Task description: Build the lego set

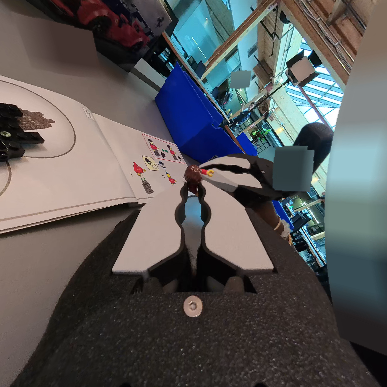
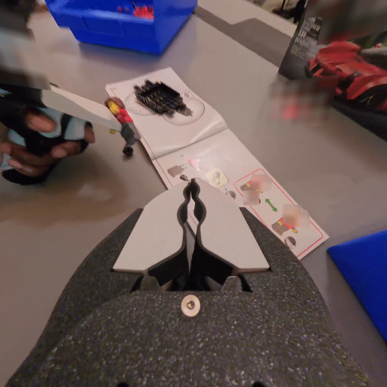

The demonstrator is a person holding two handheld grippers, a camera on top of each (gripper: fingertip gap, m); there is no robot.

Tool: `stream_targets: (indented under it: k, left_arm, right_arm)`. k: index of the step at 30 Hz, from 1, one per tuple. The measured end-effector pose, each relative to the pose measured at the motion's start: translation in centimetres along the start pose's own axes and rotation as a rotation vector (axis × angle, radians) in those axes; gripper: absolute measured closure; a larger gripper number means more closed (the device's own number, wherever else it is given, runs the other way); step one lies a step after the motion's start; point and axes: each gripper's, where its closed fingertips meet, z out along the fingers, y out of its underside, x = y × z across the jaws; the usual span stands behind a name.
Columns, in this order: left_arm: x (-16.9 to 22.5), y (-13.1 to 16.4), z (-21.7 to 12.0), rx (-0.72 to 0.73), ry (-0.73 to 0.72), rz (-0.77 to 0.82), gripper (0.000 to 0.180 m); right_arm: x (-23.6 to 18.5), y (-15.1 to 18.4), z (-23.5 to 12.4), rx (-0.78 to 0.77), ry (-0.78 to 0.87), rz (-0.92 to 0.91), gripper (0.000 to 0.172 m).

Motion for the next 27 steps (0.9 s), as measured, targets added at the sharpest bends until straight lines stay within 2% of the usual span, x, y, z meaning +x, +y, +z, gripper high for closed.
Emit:
stream_targets:
  k: [4, 5, 8, 9, 12, 15, 18, 25, 27]
  left_arm:
    - [0.2, 0.1, 0.1, -0.006, 0.007, 0.024, 0.172]
    - [0.3, 0.3, 0.1, -0.013, 0.008, 0.029, 0.172]
    - [0.4, 0.4, 0.1, -0.020, 0.008, 0.042, 0.172]
    - [0.5, 0.5, 0.1, -0.022, 0.011, 0.044, 0.172]
    - [0.6, 0.5, 0.1, -0.027, 0.023, 0.041, 0.172]
    - [0.8, 0.6, 0.1, -0.029, 0.036, 0.041, 0.172]
    - [0.8, 0.4, -0.1, -0.010, 0.035, 0.049, 0.172]
    - [1.0, 0.5, -0.2, -0.020, 0.060, 0.042, 0.172]
    - [1.0, 0.4, -0.2, -0.015, 0.057, 0.046, 0.172]
  right_arm:
    - [0.8, 4.2, 1.8, -0.183, 0.028, -0.088, 0.172]
    - [0.8, 4.5, 1.9, -0.188, 0.022, -0.092, 0.172]
    - [0.7, 4.8, 1.3, -0.264, -0.015, -0.091, 0.172]
    - [0.8, 4.5, 1.2, -0.284, -0.027, -0.105, 0.160]
    - [0.8, 4.0, 0.5, -0.400, -0.115, -0.183, 0.152]
    - [1.7, 3.7, 0.2, -0.538, -0.169, -0.281, 0.159]
    - [0.9, 4.1, 0.3, -0.673, -0.225, -0.171, 0.159]
    - [0.4, 5.4, 1.2, -0.749, -0.203, -0.176, 0.161]
    - [0.0, 5.5, 1.2, -0.775, -0.217, -0.173, 0.169]
